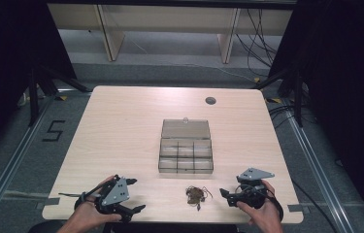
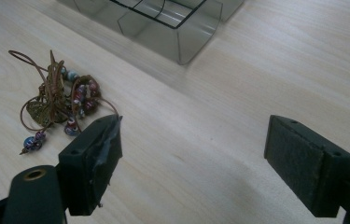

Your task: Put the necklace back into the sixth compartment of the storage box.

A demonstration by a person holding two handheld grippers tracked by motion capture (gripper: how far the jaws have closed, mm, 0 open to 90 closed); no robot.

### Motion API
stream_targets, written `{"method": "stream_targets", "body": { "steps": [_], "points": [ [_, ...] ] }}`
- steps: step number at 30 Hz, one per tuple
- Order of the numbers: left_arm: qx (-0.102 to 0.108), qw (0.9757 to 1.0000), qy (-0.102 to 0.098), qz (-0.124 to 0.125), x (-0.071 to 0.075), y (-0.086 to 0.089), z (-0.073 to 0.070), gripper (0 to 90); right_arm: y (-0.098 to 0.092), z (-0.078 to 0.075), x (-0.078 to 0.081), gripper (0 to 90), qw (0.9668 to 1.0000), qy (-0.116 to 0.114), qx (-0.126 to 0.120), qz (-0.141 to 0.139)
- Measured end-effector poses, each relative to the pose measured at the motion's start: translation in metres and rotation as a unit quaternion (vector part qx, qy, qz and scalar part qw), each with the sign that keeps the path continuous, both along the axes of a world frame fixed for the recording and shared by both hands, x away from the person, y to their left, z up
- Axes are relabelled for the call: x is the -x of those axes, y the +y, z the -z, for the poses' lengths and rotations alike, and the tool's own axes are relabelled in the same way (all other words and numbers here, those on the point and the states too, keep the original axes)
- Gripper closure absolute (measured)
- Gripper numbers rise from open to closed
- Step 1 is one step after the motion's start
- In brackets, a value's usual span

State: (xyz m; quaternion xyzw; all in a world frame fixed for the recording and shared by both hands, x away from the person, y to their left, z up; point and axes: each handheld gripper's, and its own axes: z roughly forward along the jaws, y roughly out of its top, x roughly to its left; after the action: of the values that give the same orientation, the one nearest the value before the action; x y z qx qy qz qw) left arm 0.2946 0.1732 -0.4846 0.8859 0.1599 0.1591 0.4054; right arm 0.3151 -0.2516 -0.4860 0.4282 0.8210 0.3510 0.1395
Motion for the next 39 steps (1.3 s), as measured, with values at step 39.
{"method": "stream_targets", "body": {
  "steps": [39],
  "points": [
    [0.008, 1.0, -0.004, -0.001, -0.001, -0.001, 0.0, 16.7, 0.056, -0.017, -0.005, 16.9, 0.9923, 0.024, 0.025, -0.119]
  ]
}}
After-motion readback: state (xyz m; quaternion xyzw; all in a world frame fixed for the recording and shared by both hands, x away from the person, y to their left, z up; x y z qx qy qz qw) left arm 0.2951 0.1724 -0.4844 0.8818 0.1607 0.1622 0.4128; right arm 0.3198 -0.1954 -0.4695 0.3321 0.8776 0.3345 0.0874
